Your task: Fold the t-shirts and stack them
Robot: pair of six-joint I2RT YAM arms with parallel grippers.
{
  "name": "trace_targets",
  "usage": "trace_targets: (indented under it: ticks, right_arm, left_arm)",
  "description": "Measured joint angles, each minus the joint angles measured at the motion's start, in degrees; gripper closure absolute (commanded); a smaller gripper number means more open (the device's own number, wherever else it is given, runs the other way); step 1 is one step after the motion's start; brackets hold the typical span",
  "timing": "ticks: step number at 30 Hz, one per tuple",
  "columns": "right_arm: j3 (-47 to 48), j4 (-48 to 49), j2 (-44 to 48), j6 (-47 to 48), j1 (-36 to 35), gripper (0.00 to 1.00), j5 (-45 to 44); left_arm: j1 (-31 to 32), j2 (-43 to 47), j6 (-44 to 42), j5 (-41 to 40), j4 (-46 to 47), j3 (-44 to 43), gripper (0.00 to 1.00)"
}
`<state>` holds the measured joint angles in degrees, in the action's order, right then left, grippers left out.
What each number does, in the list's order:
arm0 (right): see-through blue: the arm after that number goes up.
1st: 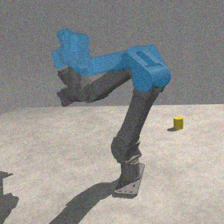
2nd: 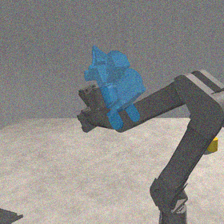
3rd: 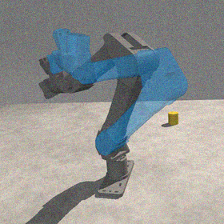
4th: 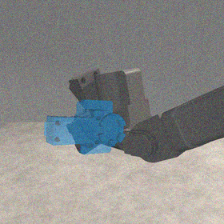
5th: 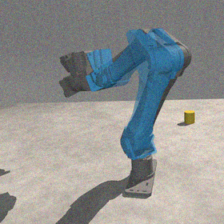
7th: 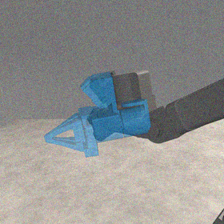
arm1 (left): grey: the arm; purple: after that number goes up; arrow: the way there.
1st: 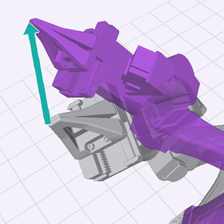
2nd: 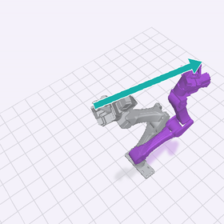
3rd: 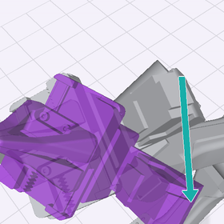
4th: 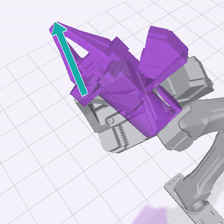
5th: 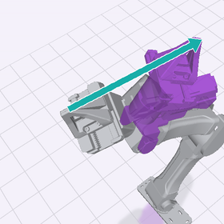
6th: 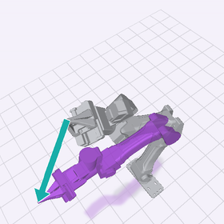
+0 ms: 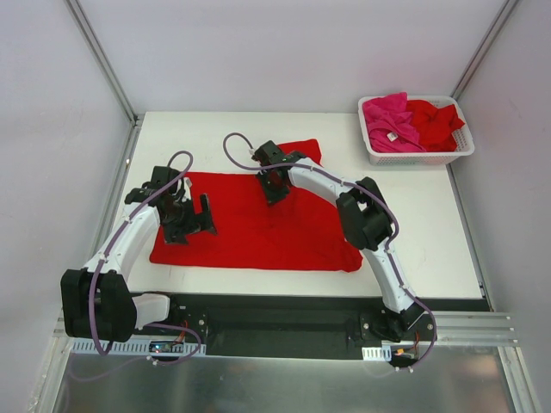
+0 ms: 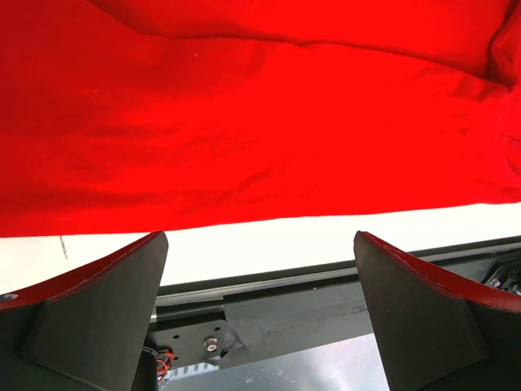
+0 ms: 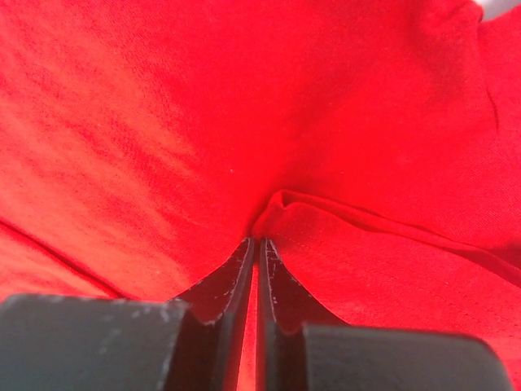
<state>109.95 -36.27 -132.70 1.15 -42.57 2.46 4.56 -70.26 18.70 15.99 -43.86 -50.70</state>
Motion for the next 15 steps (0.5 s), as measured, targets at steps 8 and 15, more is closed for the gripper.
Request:
trace_targets:
  ticks: [8,15]
  right_arm:
    - [0.33,-0.90,0.33,0.63,-0.13,0.93,-0.83]
    - [1.42,-1.92,1.51,1.20,-0.63,0.93,-1.36]
  left_arm:
    - [0.00,0.00,0.00,0.02,0.00,0.00,0.01]
    - [0.00,0.00,0.00,0.02,0.00,0.00,0.01]
